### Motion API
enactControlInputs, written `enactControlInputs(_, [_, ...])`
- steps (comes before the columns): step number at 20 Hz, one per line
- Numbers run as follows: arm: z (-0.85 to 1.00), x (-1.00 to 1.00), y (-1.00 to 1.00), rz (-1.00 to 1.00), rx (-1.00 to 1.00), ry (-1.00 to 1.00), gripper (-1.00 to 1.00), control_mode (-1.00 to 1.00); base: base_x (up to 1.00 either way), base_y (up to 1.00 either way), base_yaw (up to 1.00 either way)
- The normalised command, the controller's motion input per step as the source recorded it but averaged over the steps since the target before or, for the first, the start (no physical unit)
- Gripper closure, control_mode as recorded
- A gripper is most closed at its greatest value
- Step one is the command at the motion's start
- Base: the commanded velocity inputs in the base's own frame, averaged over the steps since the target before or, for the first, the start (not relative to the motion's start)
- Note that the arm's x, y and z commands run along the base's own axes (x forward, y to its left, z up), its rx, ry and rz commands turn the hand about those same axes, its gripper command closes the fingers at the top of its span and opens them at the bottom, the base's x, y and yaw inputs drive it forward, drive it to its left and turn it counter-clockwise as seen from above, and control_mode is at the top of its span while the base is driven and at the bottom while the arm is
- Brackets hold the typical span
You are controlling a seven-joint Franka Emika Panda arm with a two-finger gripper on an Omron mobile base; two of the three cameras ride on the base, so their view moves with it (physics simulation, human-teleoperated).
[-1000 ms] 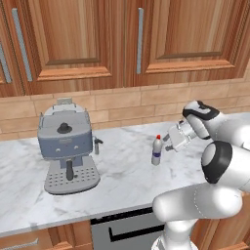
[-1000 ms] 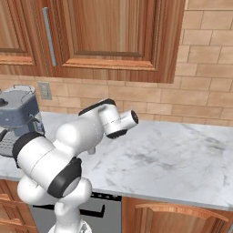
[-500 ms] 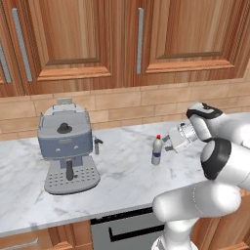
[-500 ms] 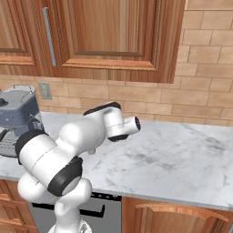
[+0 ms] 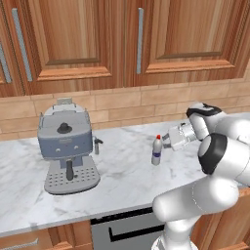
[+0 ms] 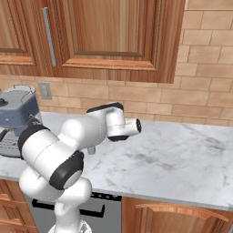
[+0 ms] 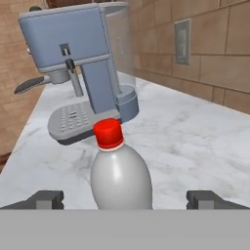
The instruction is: Place the drinks on the dining counter in a tight cluster.
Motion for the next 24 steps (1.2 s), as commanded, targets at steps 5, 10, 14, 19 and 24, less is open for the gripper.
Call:
enactControlInputs(5, [0.00,0.01,0.00,-0.04,0.00,0.00,-1.00,-1.00,0.00,0.00,0.00])
enactControlInputs(10, [-0.06,0.00,0.00,0.00,0.00,0.00,-1.00,-1.00,0.00,0.00,0.00])
enactControlInputs(14, [-0.10,0.00,0.04,0.00,0.00,0.00,-1.00,-1.00,0.00,0.00,0.00])
enactControlInputs(19, [-0.07,0.00,0.09,0.00,0.00,0.00,-1.00,-1.00,0.00,0.00,0.00])
enactControlInputs(24, [0.00,0.00,0.07,0.00,0.00,0.00,-1.00,-1.00,0.00,0.00,0.00])
